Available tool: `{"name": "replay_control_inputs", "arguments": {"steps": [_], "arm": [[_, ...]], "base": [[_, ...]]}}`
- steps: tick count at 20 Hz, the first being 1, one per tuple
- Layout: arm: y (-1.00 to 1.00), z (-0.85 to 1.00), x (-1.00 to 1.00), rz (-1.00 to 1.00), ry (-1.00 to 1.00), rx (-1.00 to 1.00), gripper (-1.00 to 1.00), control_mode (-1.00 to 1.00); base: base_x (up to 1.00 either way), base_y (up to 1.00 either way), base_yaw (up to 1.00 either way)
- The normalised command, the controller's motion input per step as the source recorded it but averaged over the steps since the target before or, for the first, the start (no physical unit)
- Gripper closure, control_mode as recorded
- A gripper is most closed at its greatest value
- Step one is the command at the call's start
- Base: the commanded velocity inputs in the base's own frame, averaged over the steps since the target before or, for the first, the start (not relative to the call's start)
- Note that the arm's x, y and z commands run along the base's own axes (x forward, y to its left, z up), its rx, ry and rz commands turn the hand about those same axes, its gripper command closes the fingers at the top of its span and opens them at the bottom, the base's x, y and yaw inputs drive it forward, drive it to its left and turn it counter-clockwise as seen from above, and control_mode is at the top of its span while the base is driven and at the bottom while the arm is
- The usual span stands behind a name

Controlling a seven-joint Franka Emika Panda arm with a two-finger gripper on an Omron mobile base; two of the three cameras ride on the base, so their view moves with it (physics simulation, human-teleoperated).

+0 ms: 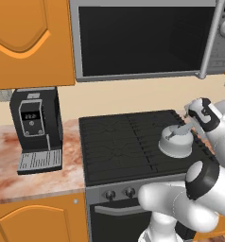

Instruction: The kettle is done boiling. Turn off the stove, then wait for 300 timesteps before moving the kettle to the dining table.

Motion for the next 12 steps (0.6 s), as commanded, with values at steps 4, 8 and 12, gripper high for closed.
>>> {"name": "replay_control_inputs", "arguments": {"steps": [4,8,12], "arm": [[0.01,-0.07,0.01,0.0,0.0,0.0,1.0,-1.0],[0.0,-0.06,0.0,0.0,0.01,0.0,1.0,-1.0],[0.0,0.0,0.0,0.0,0.01,0.0,1.0,-1.0]], "base": [[0.0,0.0,0.0],[0.0,0.0,0.0],[0.0,0.0,0.0]]}}
